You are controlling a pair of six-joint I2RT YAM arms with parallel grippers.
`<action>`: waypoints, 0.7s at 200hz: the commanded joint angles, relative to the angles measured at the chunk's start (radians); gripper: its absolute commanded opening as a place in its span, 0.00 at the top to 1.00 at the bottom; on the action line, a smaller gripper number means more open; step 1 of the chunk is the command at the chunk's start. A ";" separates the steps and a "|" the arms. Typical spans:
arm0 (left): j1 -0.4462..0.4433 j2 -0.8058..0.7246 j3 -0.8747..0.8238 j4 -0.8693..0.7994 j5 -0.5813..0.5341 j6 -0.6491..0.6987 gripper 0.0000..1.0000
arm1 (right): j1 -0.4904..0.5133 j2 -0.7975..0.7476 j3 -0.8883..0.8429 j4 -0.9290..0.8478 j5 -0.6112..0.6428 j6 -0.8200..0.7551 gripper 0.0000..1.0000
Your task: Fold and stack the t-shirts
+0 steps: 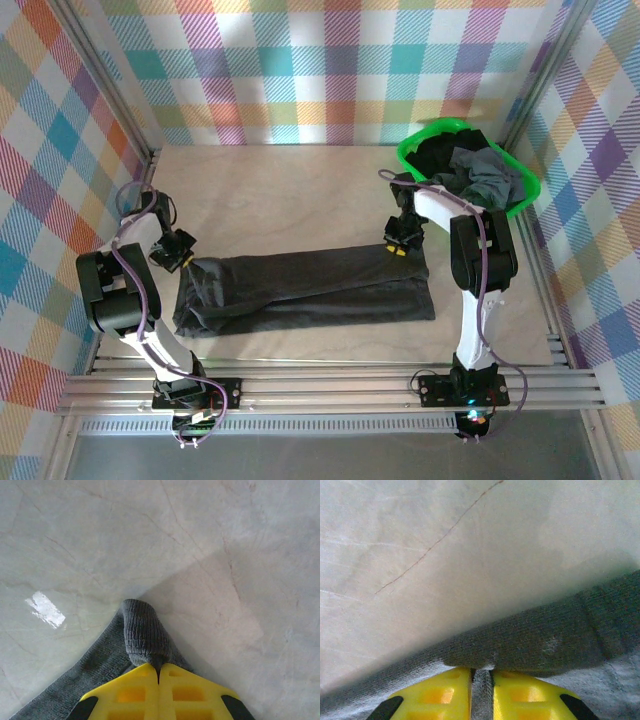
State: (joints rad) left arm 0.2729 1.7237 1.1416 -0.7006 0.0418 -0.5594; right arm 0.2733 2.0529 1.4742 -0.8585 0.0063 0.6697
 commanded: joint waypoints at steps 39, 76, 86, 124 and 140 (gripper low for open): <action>0.158 0.029 0.031 0.125 0.117 -0.165 1.00 | -0.042 0.086 0.070 -0.035 0.056 -0.005 0.88; 0.162 0.130 0.155 0.120 0.175 -0.180 1.00 | -0.048 0.158 0.203 -0.038 -0.003 -0.058 0.90; 0.161 0.140 0.177 0.114 0.164 -0.182 1.00 | -0.049 0.182 0.256 -0.056 -0.006 -0.076 0.90; 0.158 0.077 0.190 0.072 0.105 -0.160 0.66 | -0.059 0.202 0.381 -0.099 -0.048 -0.158 0.80; 0.134 -0.020 0.155 0.019 0.038 -0.129 0.51 | -0.051 0.152 0.371 -0.100 -0.050 -0.189 0.70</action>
State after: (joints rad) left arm 0.4129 1.8473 1.3102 -0.6235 0.1852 -0.7174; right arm 0.2272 2.2494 1.8206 -0.9146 -0.0357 0.5613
